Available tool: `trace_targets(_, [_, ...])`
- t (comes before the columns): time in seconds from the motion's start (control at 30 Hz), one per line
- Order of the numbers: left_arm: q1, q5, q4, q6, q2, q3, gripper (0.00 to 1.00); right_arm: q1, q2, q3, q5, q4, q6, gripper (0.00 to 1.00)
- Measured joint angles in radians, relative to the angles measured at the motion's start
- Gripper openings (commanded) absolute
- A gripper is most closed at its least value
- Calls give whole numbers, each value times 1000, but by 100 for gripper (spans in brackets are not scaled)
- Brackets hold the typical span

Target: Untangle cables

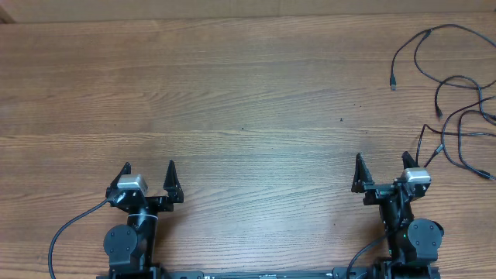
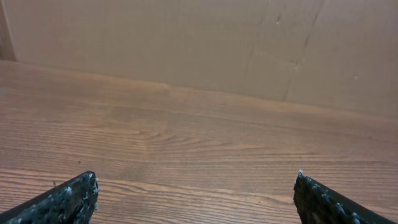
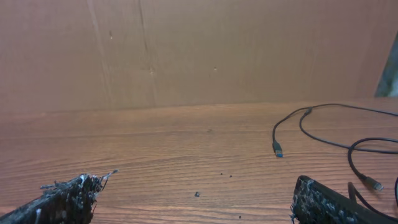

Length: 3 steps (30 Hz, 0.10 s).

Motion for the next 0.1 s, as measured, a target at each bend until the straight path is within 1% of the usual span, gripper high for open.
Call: trace_targets(0.1, [0, 0, 0, 0, 0, 0, 100, 0, 0, 0, 0, 1, 0, 100])
